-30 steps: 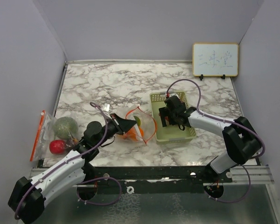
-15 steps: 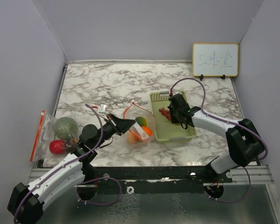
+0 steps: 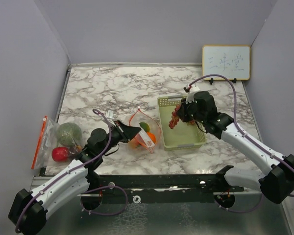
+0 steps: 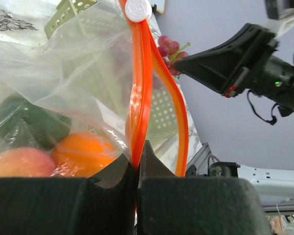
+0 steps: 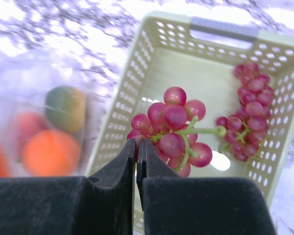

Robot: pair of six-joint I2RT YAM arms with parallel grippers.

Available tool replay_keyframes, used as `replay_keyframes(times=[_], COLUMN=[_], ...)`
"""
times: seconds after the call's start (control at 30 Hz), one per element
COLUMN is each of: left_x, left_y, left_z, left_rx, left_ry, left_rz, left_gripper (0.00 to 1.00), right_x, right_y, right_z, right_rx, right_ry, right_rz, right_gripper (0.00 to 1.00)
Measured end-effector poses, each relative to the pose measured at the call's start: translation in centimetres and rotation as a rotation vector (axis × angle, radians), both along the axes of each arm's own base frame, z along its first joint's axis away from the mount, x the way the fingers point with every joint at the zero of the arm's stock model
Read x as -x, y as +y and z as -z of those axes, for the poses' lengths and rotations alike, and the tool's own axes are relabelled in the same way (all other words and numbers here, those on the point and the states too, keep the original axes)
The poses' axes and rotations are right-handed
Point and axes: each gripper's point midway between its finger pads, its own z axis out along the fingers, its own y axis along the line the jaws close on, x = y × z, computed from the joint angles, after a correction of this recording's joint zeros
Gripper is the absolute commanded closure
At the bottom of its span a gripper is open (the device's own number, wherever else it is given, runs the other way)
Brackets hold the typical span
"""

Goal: Place the food in the zip-top bag and seal the zipper
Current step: Pick up the fake fruit from the bin, then place the fake fruit in the zipper food storage bag.

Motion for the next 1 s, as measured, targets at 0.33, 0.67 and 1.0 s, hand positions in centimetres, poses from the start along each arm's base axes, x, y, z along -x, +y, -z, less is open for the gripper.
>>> replay_keyframes(times=[0.33,0.67,1.0], left_x=[-0.6,-1.1,-1.8], left_y=[-0.4,-0.8,-1.5], left_z=[1.5,2.9,0.8], left_rx=[-0.048,-0.085,-0.075], left_ry=[0.036,0.065,0.028], left_rz=[0.002,0.009,0.023], left_gripper=[1.0,1.0,1.0], right_x=[0.8,4.6,7.1], right_y=[3.9,8.1,11.4], right_z=[-14.1,-18.6,-13.8], right_rx=[-0.251,-0.402,-0.366], right_ry=[-0.232,-0.27,-0.132], right_rz=[-0.201,-0.513,-0.701], right_gripper=[0.98,0.98,0.98])
